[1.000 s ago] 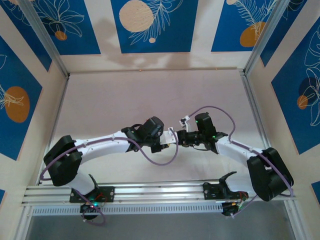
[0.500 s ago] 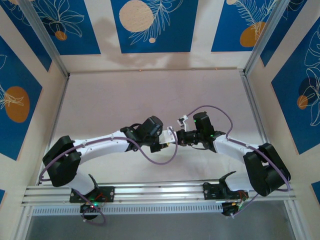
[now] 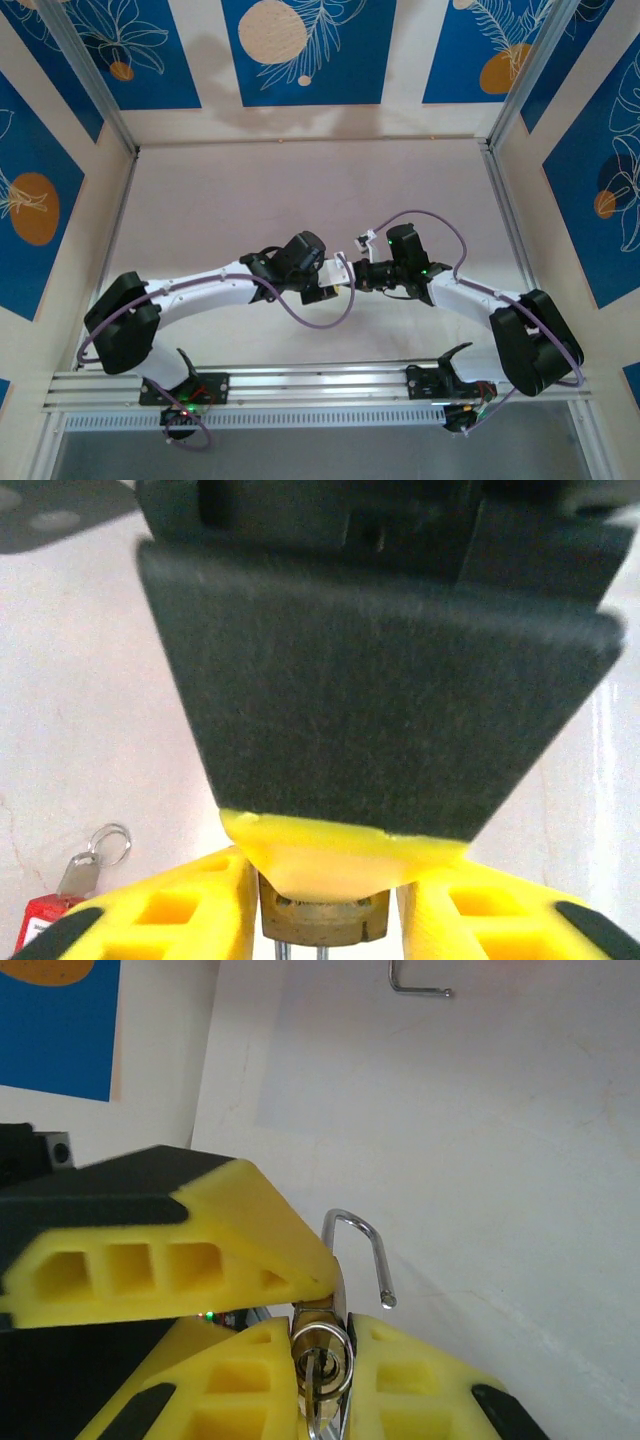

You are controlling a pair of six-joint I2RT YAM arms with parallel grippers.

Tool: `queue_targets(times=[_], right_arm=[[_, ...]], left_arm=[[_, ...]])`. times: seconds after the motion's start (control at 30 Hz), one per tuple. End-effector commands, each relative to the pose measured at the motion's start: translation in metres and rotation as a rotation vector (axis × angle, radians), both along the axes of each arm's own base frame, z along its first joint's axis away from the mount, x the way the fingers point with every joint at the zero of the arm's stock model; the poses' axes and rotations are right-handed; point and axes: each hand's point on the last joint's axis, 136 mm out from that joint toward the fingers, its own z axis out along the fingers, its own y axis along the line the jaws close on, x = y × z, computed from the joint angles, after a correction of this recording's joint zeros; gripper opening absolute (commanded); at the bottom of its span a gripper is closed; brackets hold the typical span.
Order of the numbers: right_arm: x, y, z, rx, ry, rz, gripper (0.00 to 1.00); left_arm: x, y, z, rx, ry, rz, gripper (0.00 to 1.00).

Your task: Unlock with the key

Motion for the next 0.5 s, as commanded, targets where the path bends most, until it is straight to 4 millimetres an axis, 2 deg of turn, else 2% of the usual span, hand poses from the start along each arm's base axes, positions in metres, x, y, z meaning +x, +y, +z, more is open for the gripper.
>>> queue_targets(times=[0.0, 0.17, 0.47], right_arm=[[0.002, 0.0, 0.007, -0.013, -0.036, -0.002, 0.04], [0.002, -0.002, 0.009, -0.017, -0.047, -0.009, 0.04], [0.007, -0.004, 0.014, -0.022, -0.06, -0.019, 0.04]], left_arm=[[-0.001, -0.011, 0.035, -0.095, -0.031, -0.021, 0.46], [-0.003, 0.0, 0.038, -0.108, -0.046, 0.01, 0.65], [-0.007, 0.018, 0.049, -0.105, -0.084, 0.044, 0.91]])
